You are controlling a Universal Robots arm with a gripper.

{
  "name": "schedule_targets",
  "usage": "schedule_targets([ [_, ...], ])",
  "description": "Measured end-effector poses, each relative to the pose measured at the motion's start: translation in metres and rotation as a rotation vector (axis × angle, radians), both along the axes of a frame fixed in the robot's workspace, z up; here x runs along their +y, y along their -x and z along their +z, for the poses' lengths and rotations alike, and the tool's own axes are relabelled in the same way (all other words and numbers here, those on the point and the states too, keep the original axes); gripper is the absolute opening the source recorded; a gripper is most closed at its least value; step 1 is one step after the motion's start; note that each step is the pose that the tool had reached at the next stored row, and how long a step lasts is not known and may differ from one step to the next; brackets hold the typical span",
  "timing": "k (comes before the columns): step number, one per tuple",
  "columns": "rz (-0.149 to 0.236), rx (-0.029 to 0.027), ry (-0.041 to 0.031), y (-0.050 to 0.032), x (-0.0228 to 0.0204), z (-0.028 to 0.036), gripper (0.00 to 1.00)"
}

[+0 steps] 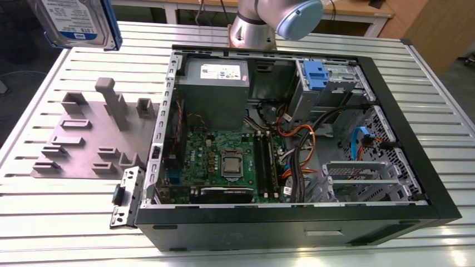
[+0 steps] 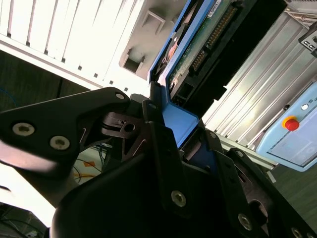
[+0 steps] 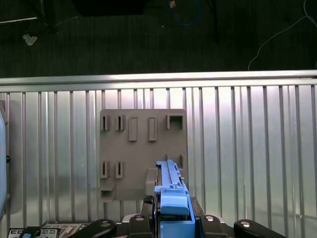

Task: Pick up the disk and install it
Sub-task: 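Pick up the disk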

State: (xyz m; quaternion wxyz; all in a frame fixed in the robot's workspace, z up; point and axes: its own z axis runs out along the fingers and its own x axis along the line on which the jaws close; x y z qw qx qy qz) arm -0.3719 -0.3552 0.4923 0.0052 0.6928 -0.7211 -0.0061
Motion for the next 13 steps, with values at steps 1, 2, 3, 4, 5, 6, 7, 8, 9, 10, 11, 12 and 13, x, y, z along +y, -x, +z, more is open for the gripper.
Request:
schedule_targets([
  [1,0.000,0.0000,0.0000,-0.0026,0.0000,0.0000,0.37],
  [2,0.000,0.0000,0.0000,-0.0028,0.0000,0.0000,0.37],
  [3,0.000,0.0001,0.0000,-0.0030,0.0000,0.0000,0.37],
  [4,0.000,0.0000,0.0000,-0.0031,0.0000,0.0000,0.37],
  [5,0.000,0.0000,0.0000,-0.0033,0.0000,0.0000,0.37],
  [6,0.000,0.0000,0.0000,-0.0035,0.0000,0.0000,0.37],
  [7,0.000,0.0000,0.0000,-0.0038,0.0000,0.0000,0.37],
  [8,0.000,0.0000,0.0000,-0.0040,0.0000,0.0000,0.37],
  [9,0.000,0.0000,0.0000,-0.0041,0.0000,0.0000,0.37],
  [10,0.000,-0.0001,0.0000,-0.0043,0.0000,0.0000,0.37],
  [11,0.000,0.0000,0.0000,-0.0050,0.0000,0.0000,0.37],
  [12,0.000,0.0000,0.0001,-0.0056,0.0000,0.0000,0.37],
  [13,0.000,0.0001,0.0001,-0.0061,0.0000,0.0000,0.37],
])
